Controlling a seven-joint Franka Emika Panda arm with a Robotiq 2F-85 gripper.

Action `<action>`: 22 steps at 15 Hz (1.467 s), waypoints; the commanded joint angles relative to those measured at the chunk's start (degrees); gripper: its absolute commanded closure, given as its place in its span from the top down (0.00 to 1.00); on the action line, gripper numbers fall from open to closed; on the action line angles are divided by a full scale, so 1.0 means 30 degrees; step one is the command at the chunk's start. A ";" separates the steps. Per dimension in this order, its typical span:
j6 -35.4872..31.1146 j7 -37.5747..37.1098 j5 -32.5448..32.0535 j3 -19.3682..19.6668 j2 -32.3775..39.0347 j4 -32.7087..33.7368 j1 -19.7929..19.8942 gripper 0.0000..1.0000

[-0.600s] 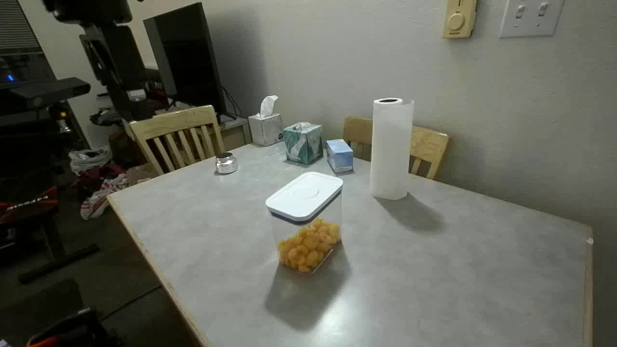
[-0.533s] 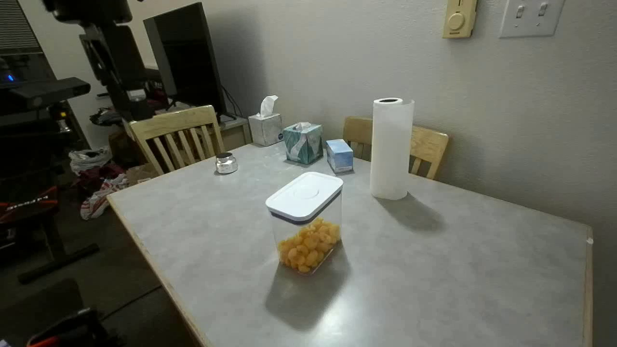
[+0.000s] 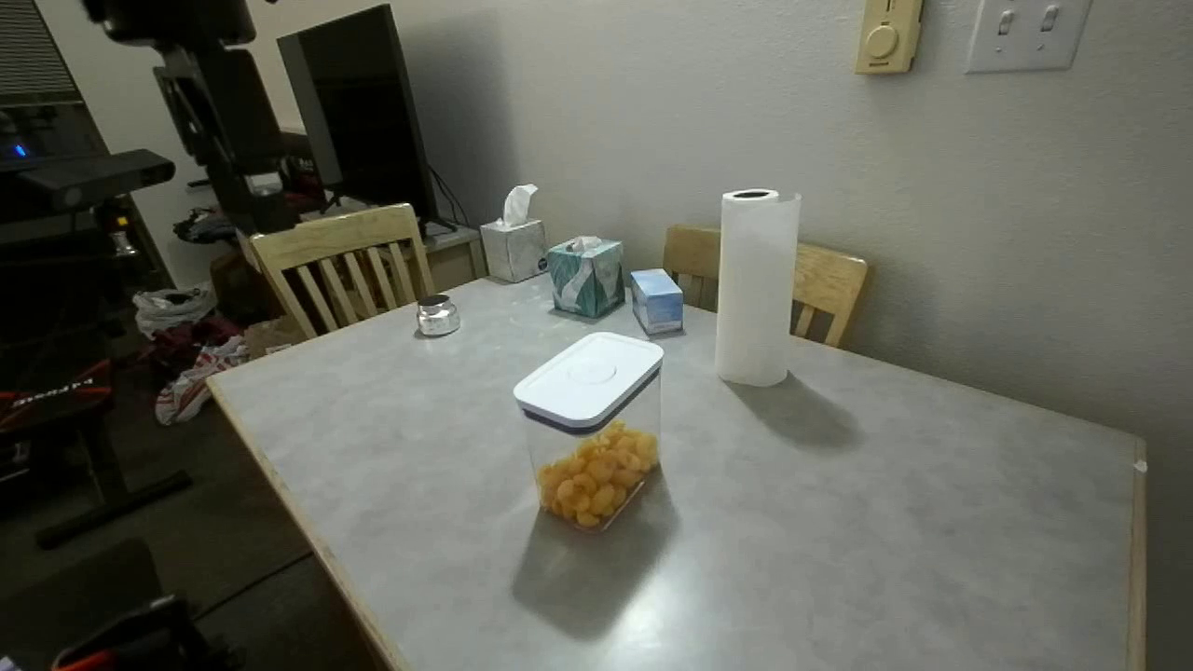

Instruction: Push the button then take the lid off the container

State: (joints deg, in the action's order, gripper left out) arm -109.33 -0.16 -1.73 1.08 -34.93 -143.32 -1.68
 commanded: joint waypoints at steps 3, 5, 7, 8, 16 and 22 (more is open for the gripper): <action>0.0045 0.0082 0.0097 -0.0160 0.0010 0.0039 0.0183 1.00; 0.0045 0.0082 0.0097 -0.0160 0.0010 0.0039 0.0183 1.00; -0.0443 0.0054 -0.0341 -0.0259 0.0153 0.0012 0.0331 1.00; -0.1162 -0.0141 -0.1012 -0.0382 0.0270 -0.0138 0.0615 1.00; -0.9373 0.0313 -0.3700 0.0982 0.2802 -0.0342 0.1997 1.00; -1.0636 0.0227 -0.3288 0.1265 0.3497 -0.0422 0.2270 1.00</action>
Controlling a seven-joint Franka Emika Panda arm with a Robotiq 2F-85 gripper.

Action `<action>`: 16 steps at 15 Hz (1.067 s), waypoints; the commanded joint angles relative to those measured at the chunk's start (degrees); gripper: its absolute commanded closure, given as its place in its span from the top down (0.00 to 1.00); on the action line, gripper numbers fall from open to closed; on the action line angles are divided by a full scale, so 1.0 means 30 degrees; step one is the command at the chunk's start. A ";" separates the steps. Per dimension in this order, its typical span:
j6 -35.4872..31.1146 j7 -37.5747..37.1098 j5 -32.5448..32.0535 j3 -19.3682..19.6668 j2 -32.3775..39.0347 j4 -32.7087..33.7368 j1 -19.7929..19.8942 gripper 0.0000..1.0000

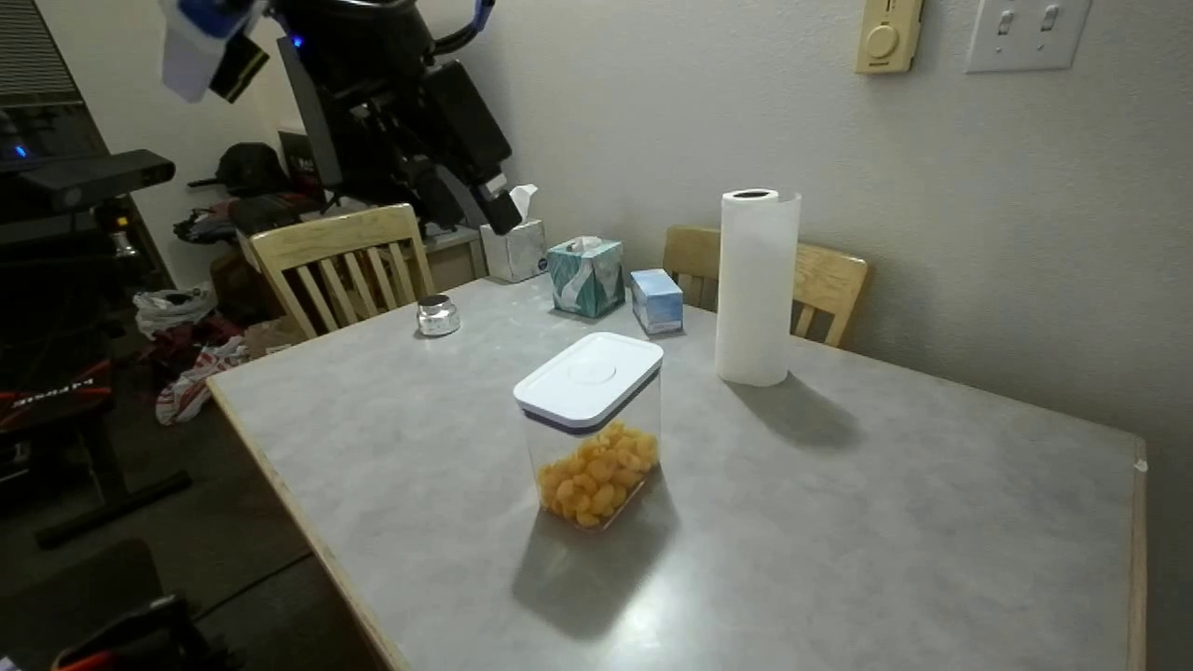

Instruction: Push the button then take the lid off the container

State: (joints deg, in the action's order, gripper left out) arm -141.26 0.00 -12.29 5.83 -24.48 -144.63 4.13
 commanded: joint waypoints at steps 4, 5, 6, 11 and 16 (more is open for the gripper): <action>0.0598 0.2573 0.1909 0.0733 0.1104 0.0962 -0.0628 1.00; 0.0970 0.3165 0.2682 0.1053 0.1569 0.1287 -0.0746 1.00; 0.1260 0.4294 0.3756 0.1552 0.1993 0.1602 -0.1035 1.00; 0.4076 0.7985 0.6987 0.2860 0.4864 0.4536 -0.1058 1.00; 0.4728 0.8589 0.7681 0.2346 0.5538 0.5242 -0.0340 1.00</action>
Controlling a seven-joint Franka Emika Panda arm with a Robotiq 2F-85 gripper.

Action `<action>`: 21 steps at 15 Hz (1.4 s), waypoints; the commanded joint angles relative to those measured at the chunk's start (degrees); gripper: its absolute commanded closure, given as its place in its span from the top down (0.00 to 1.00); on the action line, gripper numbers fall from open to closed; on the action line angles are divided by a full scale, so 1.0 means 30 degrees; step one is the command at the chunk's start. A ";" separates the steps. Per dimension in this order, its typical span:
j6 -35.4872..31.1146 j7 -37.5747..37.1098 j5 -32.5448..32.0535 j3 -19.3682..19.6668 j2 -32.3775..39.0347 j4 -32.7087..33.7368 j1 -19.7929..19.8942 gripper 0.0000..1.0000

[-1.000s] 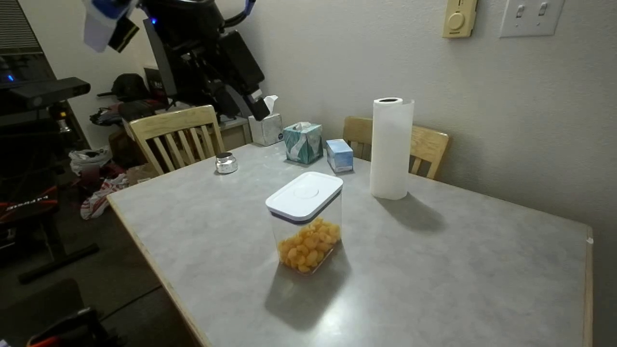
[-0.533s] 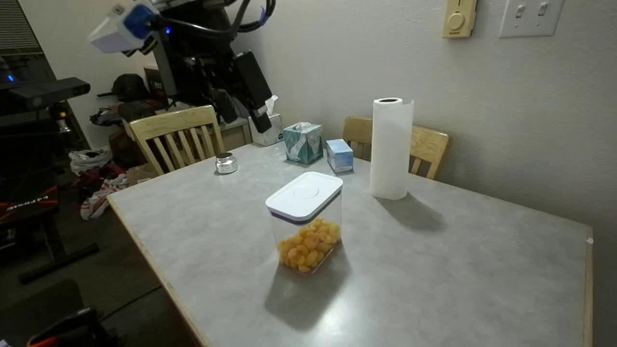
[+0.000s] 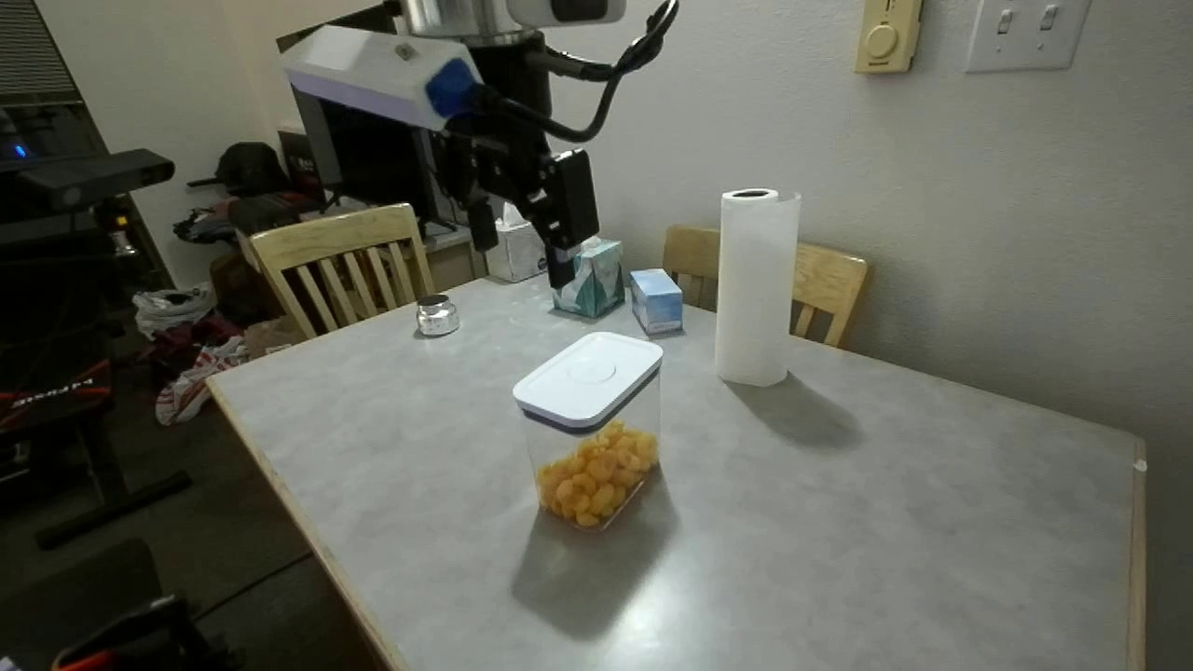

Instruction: Push the button then take the lid off the container

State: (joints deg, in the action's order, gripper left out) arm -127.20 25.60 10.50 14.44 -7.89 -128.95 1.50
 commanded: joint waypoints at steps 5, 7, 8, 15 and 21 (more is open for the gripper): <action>0.0421 -0.1795 -0.1857 -0.1020 0.0747 0.0474 0.0753 1.00; 0.0266 -0.2695 -0.3103 -0.1189 0.1481 0.0854 0.0837 1.00; 0.0234 -0.2997 -0.3581 -0.1253 0.1832 0.1023 0.0867 1.00; -0.1903 -0.1516 -0.2186 -0.1615 0.4801 0.3035 0.1033 0.60; -0.1832 0.0220 0.0609 -0.3024 0.6409 0.5040 0.1353 0.19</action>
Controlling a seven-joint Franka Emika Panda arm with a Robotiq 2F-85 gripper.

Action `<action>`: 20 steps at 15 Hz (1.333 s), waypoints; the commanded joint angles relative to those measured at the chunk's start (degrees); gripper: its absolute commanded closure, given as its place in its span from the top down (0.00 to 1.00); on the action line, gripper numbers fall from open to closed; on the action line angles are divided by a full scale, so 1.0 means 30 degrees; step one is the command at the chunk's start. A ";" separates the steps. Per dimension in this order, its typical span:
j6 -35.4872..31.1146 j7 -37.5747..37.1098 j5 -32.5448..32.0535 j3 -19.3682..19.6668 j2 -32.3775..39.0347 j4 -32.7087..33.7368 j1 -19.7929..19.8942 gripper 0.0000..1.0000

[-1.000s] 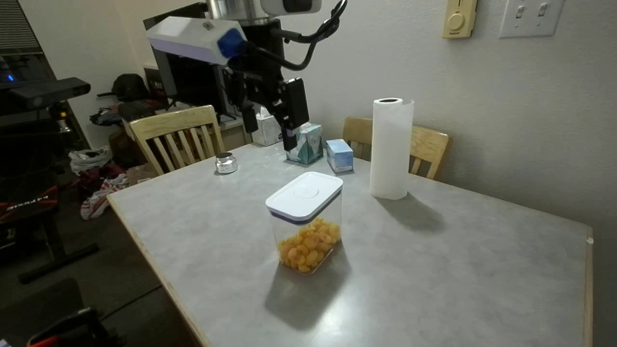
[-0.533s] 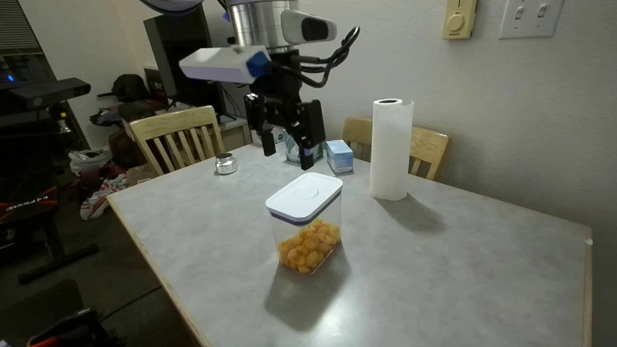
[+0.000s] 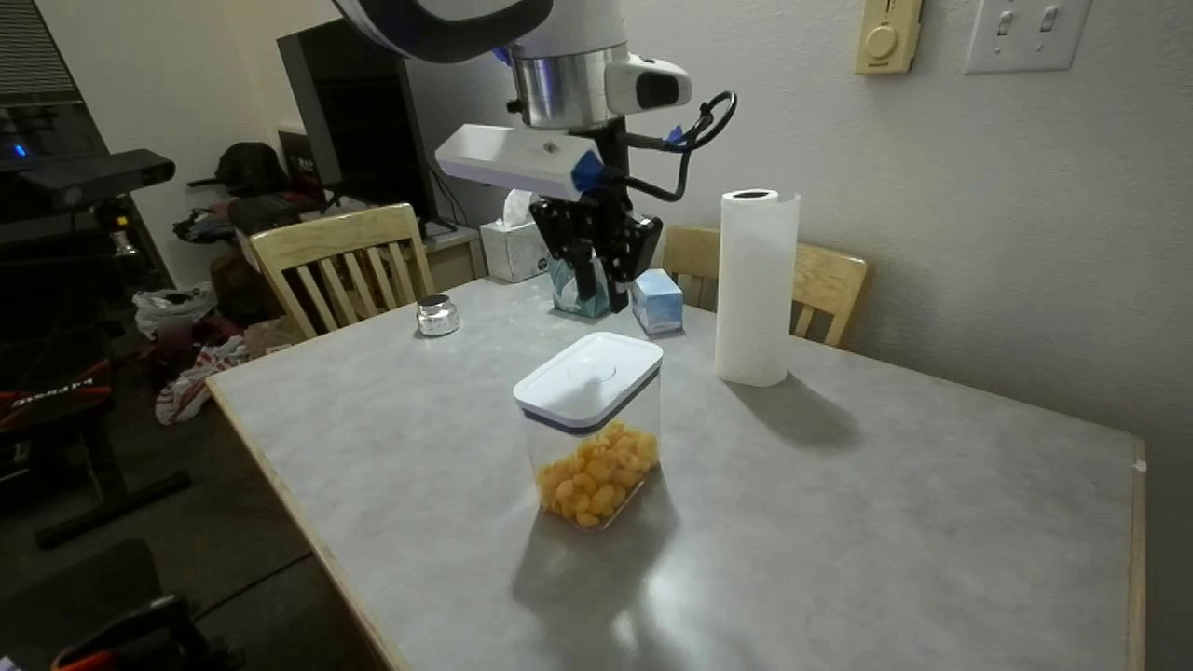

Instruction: Push the button then take the lid off the container

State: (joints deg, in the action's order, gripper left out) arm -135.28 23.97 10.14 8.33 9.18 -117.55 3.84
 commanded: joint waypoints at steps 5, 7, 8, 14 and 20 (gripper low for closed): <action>0.1357 -0.0064 -0.0271 -0.1371 0.1082 0.1467 0.0570 0.00; 0.1628 -0.0597 -0.1061 -0.1231 0.1006 0.1333 0.0527 0.00; 0.1753 -0.0936 -0.1508 -0.1182 0.0945 0.1301 0.0500 0.00; 0.2144 -0.1156 -0.1818 -0.1348 0.1061 0.1139 0.0636 0.00; 0.1973 -0.0578 -0.1130 -0.1580 0.2222 0.1043 0.0859 0.00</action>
State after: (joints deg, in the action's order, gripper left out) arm -129.97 20.29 5.33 4.95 13.73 -114.64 4.53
